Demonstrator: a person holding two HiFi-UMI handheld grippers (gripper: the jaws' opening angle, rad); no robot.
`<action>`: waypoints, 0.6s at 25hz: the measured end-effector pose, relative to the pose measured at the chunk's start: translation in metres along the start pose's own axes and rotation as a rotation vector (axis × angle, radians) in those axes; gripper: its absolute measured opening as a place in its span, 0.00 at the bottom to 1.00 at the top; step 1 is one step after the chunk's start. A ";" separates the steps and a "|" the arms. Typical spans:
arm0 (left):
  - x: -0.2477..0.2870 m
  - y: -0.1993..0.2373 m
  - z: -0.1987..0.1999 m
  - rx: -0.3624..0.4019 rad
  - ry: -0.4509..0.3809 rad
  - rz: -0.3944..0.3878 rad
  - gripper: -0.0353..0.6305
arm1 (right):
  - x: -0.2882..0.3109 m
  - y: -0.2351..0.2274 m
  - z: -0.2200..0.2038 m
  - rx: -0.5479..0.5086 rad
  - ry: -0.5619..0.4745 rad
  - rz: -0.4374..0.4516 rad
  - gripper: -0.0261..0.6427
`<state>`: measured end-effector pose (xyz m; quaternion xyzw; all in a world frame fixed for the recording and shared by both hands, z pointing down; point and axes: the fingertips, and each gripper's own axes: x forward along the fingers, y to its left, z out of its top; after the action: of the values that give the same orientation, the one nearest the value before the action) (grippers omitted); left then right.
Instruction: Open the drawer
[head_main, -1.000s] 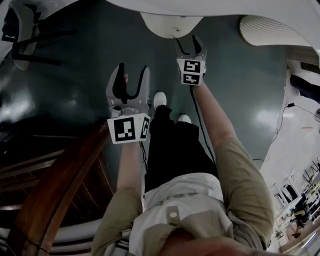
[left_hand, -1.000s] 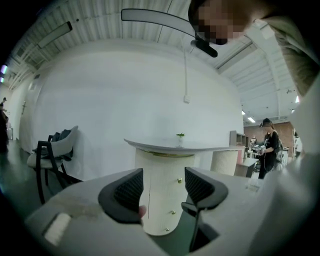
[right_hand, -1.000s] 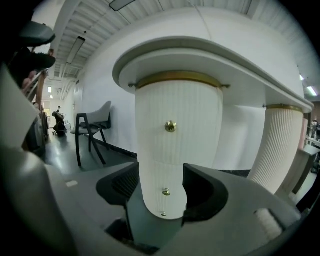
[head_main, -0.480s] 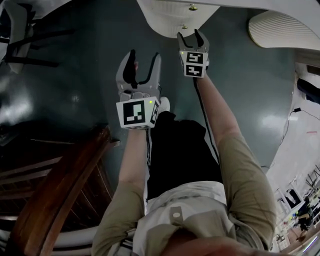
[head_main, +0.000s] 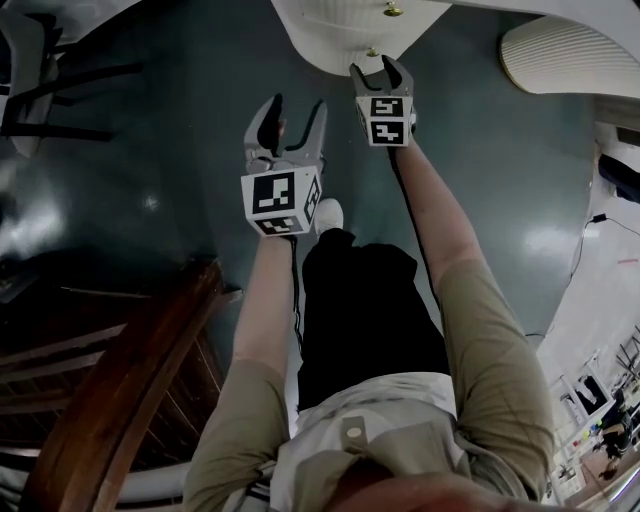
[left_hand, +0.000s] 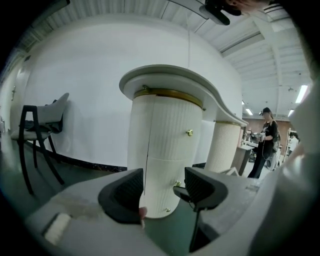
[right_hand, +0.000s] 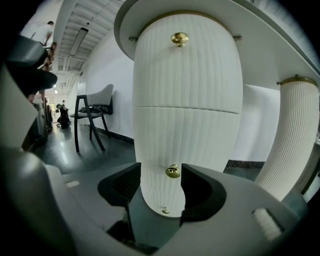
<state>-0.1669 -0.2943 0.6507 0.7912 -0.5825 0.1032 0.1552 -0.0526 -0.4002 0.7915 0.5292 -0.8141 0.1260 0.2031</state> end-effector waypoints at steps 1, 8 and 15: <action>0.002 0.001 -0.002 0.000 0.004 0.003 0.46 | 0.003 -0.002 -0.002 0.014 0.004 -0.007 0.42; 0.009 0.008 0.002 0.008 -0.020 0.016 0.46 | 0.021 -0.016 -0.009 0.059 0.027 -0.050 0.37; 0.015 0.016 0.001 -0.013 -0.015 0.033 0.46 | 0.028 -0.026 -0.015 0.027 0.014 -0.074 0.23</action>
<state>-0.1775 -0.3121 0.6573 0.7812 -0.5972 0.0963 0.1543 -0.0357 -0.4274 0.8178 0.5609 -0.7906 0.1331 0.2064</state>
